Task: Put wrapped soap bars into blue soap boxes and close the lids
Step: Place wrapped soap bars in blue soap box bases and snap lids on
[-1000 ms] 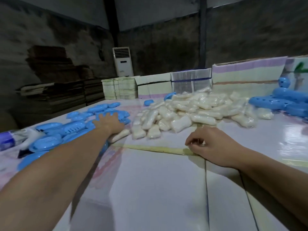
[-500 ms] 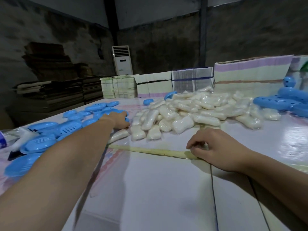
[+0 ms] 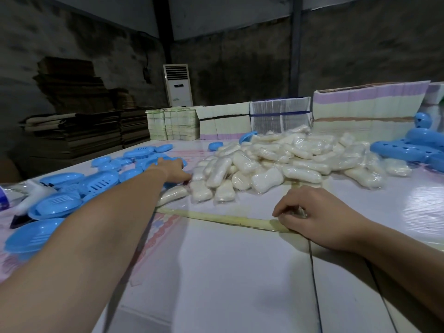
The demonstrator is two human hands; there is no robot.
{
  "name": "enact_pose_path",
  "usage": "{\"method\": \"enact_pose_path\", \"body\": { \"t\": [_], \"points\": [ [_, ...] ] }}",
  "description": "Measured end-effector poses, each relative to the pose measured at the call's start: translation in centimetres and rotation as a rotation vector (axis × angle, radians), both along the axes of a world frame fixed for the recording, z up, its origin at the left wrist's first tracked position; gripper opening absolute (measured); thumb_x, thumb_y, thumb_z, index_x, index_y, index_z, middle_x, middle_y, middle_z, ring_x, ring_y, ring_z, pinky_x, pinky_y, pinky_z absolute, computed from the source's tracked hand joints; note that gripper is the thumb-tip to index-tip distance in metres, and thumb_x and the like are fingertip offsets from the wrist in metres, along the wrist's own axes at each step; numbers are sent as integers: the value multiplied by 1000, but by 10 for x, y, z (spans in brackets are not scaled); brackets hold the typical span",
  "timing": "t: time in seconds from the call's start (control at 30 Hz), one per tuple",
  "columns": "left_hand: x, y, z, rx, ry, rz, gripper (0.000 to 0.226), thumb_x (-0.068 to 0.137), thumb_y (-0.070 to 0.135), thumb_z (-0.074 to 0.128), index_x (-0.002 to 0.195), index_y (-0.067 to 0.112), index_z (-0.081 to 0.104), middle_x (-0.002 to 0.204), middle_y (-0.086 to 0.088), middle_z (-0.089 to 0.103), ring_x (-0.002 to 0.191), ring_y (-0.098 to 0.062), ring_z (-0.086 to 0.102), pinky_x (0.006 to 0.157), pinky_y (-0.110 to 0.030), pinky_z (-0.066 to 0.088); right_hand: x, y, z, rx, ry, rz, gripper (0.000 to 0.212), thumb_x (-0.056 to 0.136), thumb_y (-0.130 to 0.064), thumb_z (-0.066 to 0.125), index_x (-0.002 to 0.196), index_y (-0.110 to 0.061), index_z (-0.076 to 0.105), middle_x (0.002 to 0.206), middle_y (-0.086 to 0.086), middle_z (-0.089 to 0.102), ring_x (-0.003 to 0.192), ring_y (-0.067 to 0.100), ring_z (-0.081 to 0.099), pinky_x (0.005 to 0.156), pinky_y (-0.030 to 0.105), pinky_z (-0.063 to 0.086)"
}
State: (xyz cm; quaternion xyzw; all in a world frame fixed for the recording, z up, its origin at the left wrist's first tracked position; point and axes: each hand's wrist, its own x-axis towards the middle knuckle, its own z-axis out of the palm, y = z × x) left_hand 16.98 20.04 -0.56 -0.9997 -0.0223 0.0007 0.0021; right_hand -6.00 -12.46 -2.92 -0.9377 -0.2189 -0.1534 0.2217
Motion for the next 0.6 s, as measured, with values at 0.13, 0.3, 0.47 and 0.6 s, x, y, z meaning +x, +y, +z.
{"method": "enact_pose_path", "body": {
  "t": [0.13, 0.3, 0.47, 0.6],
  "points": [
    [2, 8, -1, -134, 79, 18, 79, 87, 61, 56, 153, 25, 31, 158, -8, 35, 141, -32, 37, 113, -49, 33, 0, 0, 0, 2, 3, -7, 16, 88, -27, 62, 94, -36, 73, 90, -23, 64, 93, -3, 53, 85, 21, 44],
    [-5, 3, 0, -33, -256, -74, 69, 81, 58, 62, 140, 28, 42, 130, -6, 60, 121, -29, 51, 103, -49, 37, 1, 0, 1, 1, 14, -15, 16, 88, -27, 62, 95, -36, 73, 91, -21, 65, 93, -2, 54, 84, 21, 45],
    [-29, -46, 17, -370, -639, -274, 68, 82, 53, 71, 139, 29, 43, 133, 0, 58, 118, -24, 54, 92, -38, 43, 0, -1, 1, 17, 23, -31, 16, 88, -26, 62, 94, -35, 74, 90, -21, 66, 92, -4, 54, 82, 18, 44],
    [-70, -94, 24, -705, -648, -488, 72, 74, 50, 81, 134, 41, 42, 115, 15, 51, 99, -5, 54, 80, -26, 45, -1, -3, 1, 71, 20, -61, 15, 87, -24, 63, 91, -34, 74, 87, -19, 67, 90, -3, 56, 78, 15, 43]
  ]
}}
